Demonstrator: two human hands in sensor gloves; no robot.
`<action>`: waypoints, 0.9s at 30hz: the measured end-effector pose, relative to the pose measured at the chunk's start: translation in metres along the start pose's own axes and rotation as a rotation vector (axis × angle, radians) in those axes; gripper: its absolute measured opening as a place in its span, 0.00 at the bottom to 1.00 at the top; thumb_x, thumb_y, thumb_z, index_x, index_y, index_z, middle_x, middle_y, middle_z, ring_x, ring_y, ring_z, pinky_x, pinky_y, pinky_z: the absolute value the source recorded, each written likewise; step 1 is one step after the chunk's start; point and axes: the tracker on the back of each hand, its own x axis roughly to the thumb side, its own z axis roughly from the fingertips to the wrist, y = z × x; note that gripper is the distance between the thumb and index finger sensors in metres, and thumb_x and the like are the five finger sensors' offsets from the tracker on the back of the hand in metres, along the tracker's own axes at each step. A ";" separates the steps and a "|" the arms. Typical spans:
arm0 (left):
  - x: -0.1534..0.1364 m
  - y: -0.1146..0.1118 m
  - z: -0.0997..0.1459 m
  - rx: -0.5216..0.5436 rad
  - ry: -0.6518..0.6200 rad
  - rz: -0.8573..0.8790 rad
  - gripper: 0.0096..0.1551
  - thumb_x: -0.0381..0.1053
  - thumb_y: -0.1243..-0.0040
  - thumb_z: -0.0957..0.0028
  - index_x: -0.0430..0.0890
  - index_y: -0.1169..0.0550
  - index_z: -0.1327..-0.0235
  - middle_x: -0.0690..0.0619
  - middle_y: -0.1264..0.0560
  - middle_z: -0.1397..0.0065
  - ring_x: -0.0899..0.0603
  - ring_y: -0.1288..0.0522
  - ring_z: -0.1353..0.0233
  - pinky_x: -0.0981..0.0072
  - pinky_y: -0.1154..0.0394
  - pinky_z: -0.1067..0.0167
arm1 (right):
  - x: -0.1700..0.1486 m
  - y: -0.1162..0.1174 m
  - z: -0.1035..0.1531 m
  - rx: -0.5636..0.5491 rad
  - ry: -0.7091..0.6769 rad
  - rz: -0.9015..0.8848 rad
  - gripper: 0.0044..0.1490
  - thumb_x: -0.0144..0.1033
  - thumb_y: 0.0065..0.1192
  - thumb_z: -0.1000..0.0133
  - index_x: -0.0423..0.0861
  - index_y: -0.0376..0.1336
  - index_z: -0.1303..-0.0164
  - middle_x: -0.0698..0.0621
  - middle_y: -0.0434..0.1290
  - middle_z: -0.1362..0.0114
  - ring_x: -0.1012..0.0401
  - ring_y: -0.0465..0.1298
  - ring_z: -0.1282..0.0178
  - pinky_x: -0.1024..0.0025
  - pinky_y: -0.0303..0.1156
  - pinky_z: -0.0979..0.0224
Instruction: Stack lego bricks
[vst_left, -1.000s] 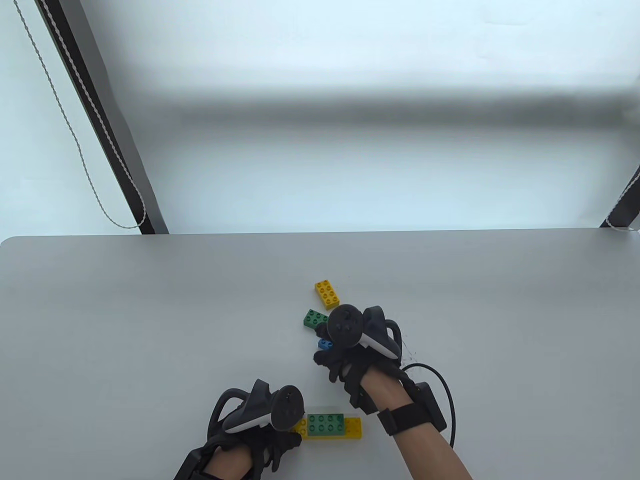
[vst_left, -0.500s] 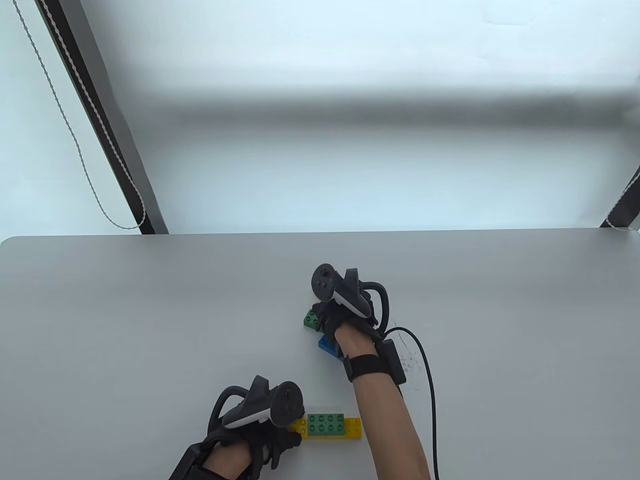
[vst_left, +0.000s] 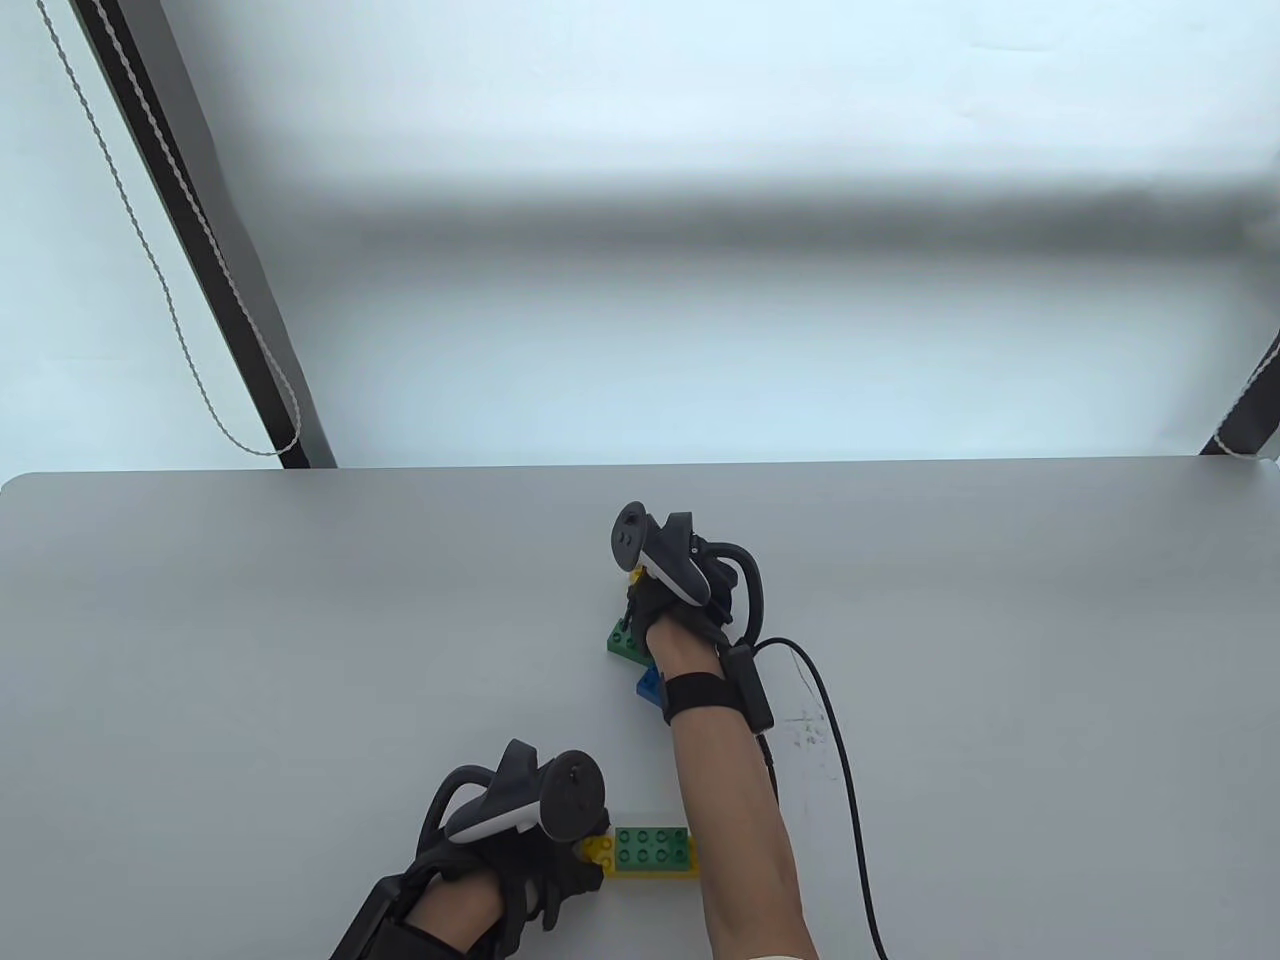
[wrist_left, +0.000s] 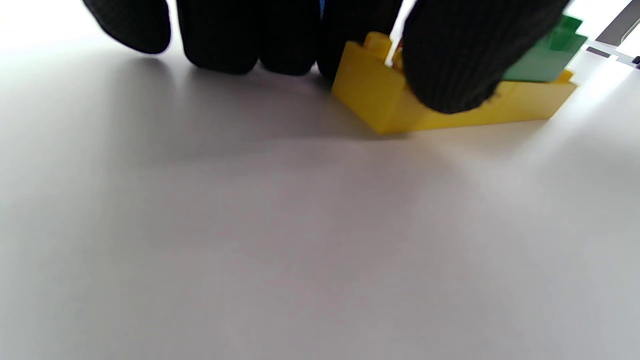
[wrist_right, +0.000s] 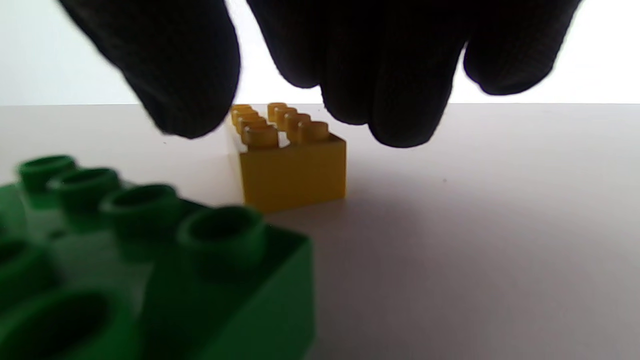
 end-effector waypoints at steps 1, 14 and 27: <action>0.000 0.000 0.000 -0.003 0.000 0.001 0.37 0.64 0.34 0.60 0.56 0.30 0.36 0.50 0.35 0.25 0.39 0.35 0.29 0.36 0.37 0.30 | 0.000 0.001 -0.001 0.007 0.000 0.003 0.46 0.51 0.77 0.61 0.45 0.63 0.34 0.44 0.76 0.33 0.47 0.83 0.42 0.42 0.75 0.37; 0.000 0.001 -0.001 -0.009 -0.001 0.005 0.37 0.64 0.34 0.60 0.56 0.30 0.36 0.50 0.35 0.25 0.40 0.36 0.29 0.36 0.37 0.30 | 0.000 0.004 -0.003 0.067 0.025 0.021 0.45 0.47 0.78 0.61 0.43 0.64 0.36 0.45 0.79 0.37 0.50 0.85 0.47 0.45 0.77 0.39; 0.000 0.000 0.000 -0.009 0.000 0.003 0.37 0.64 0.34 0.60 0.56 0.30 0.36 0.50 0.35 0.25 0.40 0.36 0.29 0.36 0.37 0.30 | 0.006 -0.004 0.007 0.012 -0.056 0.054 0.43 0.43 0.79 0.62 0.43 0.65 0.37 0.44 0.79 0.38 0.49 0.86 0.48 0.46 0.78 0.39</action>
